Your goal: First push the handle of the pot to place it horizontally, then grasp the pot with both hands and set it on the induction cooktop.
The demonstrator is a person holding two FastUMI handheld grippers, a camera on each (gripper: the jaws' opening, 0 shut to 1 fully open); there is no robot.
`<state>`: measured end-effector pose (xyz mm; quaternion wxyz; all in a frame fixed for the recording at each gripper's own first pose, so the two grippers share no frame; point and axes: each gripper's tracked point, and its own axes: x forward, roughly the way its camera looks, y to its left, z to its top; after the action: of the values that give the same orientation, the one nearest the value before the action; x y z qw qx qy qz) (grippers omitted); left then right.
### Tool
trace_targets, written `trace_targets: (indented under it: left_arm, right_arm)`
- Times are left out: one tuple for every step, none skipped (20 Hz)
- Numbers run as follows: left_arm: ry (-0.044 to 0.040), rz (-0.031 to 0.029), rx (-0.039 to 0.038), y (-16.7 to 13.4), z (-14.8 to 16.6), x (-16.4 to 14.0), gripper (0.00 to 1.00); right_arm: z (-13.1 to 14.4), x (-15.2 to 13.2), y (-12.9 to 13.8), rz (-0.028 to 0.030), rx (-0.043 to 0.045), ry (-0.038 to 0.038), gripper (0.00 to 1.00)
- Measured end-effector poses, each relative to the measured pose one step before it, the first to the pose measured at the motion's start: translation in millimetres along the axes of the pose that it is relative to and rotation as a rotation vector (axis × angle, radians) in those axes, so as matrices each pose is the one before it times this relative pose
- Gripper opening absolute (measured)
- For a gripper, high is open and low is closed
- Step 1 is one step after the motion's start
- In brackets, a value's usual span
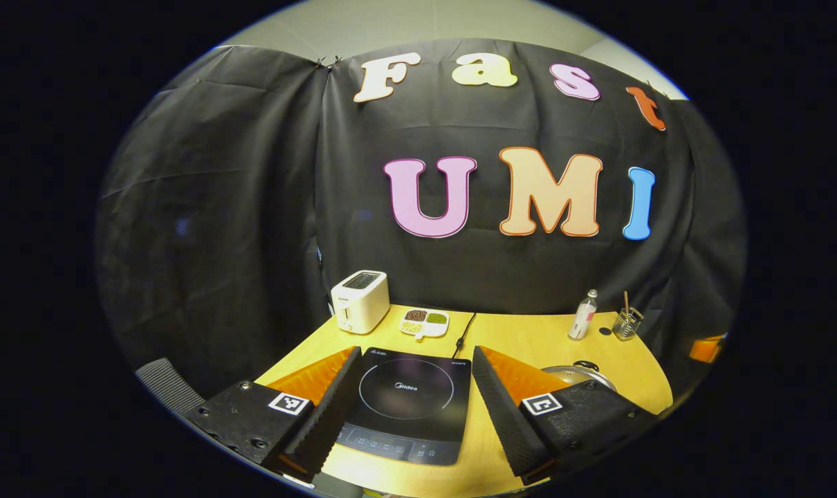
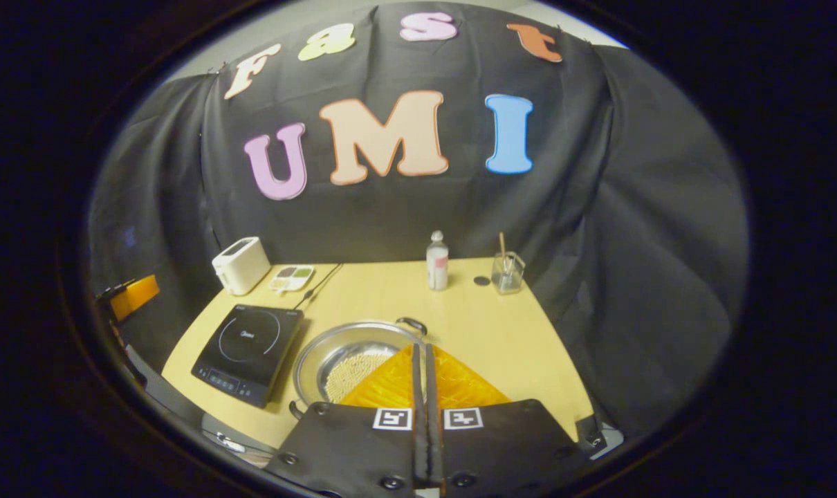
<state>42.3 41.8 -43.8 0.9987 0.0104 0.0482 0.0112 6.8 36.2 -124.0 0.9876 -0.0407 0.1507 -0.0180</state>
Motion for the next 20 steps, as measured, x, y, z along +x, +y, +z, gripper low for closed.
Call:
trace_targets:
  left_arm:
    - [0.00121,-0.00152,0.00105,2.23,-0.25,3.97,0.96]
    - [0.00294,-0.00320,0.00226,3.10,-0.61,3.02,0.96]
    - [0.00286,-0.00441,0.00213,2.67,-0.35,2.37,0.96]
    - [0.00316,-0.00561,0.00148,3.14,-0.58,2.78,0.96]
    - [0.00294,-0.00650,0.00103,3.04,-0.38,3.61,0.96]
    - [0.00415,-0.00725,0.00112,2.62,-0.70,2.15,0.93]
    - [0.00342,-0.00535,0.00019,3.27,-0.75,2.69,0.93]
    - [0.00595,-0.00545,0.00009,3.40,-2.39,3.16,0.93]
    - [0.00406,-0.00519,-0.00049,2.75,-1.08,2.86,0.93]
    - [0.00467,-0.00695,-0.00030,2.91,0.00,3.25,0.93]
    - [0.00404,-0.00537,0.00025,2.49,-1.56,3.37,0.93]
    - [0.00490,-0.00501,0.00058,3.27,-1.32,2.85,0.93]
    - [0.00507,-0.00515,0.00081,3.16,-0.72,2.54,0.93]
    - [0.00506,-0.00530,-0.00019,2.32,-1.54,2.86,0.93]
    - [0.00555,-0.00694,-0.00293,0.79,-1.47,3.10,0.93]
    - [0.00553,-0.01228,-0.00410,-0.79,-1.45,2.51,0.93]
    - [0.00755,-0.00978,-0.00197,-0.81,-2.21,1.83,0.96]
    - [0.00613,-0.00725,-0.00081,0.68,-2.44,2.48,0.96]
    - [0.00490,-0.00714,-0.00067,-0.57,-1.75,2.30,0.96]
    - [0.00610,-0.00703,-0.00118,-0.43,-1.81,1.95,0.96]
  right_arm:
    - [-9.53,2.75,5.90,0.00390,0.00190,0.02995,0.03]
    - [-8.40,3.60,5.37,0.00121,-0.00229,0.03163,0.03]
    - [-10.06,3.84,4.39,-0.00183,-0.00559,0.03210,0.03]
    - [-9.55,4.15,4.22,-0.00191,-0.00666,0.03671,0.02]
    - [-10.89,3.64,5.70,-0.00050,-0.00320,0.03796,0.00]
    - [-9.60,3.87,5.26,-0.00054,0.00119,0.03896,0.03]
    - [-11.82,5.73,5.41,-0.00054,0.00227,0.03867,0.03]
    - [-11.49,5.88,6.04,0.00192,0.00446,0.04411,0.03]
    - [-10.33,6.04,6.27,0.00776,0.01192,0.03564,0.00]
    - [-10.13,5.28,5.47,0.00756,0.01380,0.03739,0.00]
    - [-11.97,5.32,4.33,0.00524,0.01422,0.03696,0.00]
    - [-9.59,6.74,0.89,-0.01167,0.01377,0.03843,0.00]
    - [-9.41,8.15,-1.02,-0.01837,0.01054,0.03283,0.03]
    - [-7.45,5.53,1.06,-0.00942,0.00798,0.02942,0.03]
    - [-8.78,4.49,0.46,-0.00681,0.00805,0.02887,0.00]
    - [-6.69,4.62,0.29,-0.00446,0.00418,0.02722,0.03]
    - [-7.76,5.48,0.09,-0.00656,0.00127,0.03073,0.03]
    - [-6.09,4.75,1.52,-0.00005,0.00290,0.02699,0.03]
    - [-5.32,3.87,5.29,0.01257,0.00589,0.02661,0.03]
    - [-4.53,3.70,7.11,0.02343,0.01544,0.02692,0.03]
